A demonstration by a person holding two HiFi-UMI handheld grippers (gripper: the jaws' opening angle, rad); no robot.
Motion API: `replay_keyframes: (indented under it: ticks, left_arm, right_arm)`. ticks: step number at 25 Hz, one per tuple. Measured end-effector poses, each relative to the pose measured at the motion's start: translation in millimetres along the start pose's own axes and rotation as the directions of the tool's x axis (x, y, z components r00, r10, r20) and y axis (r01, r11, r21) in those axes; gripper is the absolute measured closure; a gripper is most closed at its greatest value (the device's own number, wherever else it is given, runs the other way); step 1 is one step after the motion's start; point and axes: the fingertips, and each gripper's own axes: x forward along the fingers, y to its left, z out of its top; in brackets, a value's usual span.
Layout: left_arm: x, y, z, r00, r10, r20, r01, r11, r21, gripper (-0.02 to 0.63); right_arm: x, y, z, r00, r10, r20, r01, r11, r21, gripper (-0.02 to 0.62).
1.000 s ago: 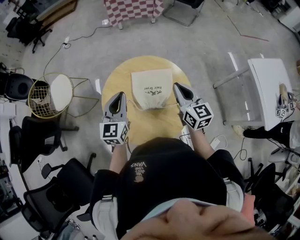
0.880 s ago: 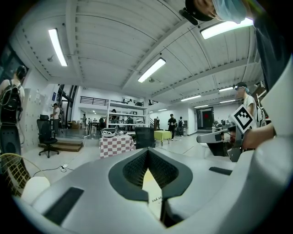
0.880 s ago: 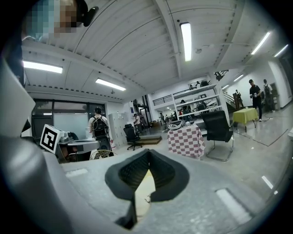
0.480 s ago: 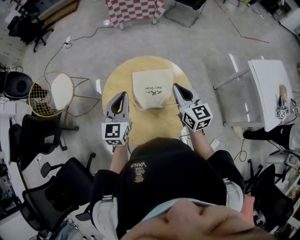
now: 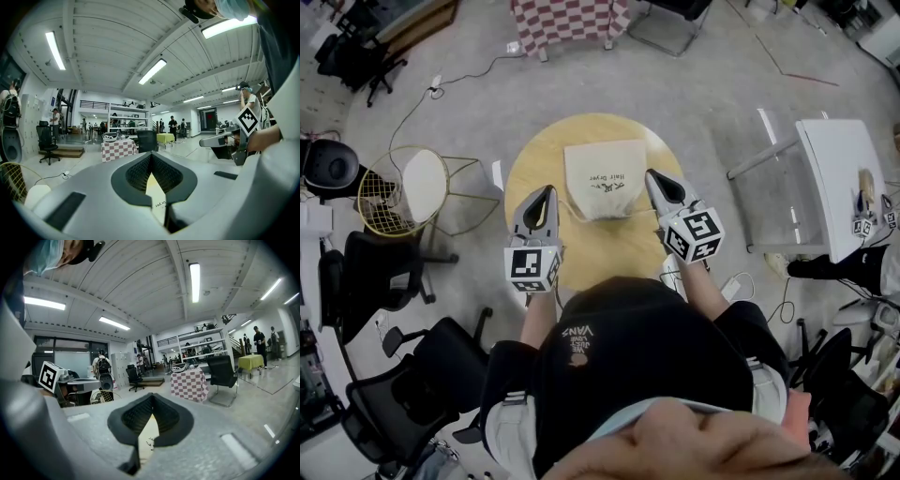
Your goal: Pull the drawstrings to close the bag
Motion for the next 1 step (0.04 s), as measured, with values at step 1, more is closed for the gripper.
replay_keyframes:
  ticks: [1]
  left_arm:
    - [0.8, -0.3, 0.3, 1.000, -0.001, 0.000, 0.001, 1.000, 0.000, 0.594]
  right_arm:
    - [0.1, -0.6, 0.4, 1.000, 0.000, 0.000, 0.000, 1.000, 0.000, 0.598]
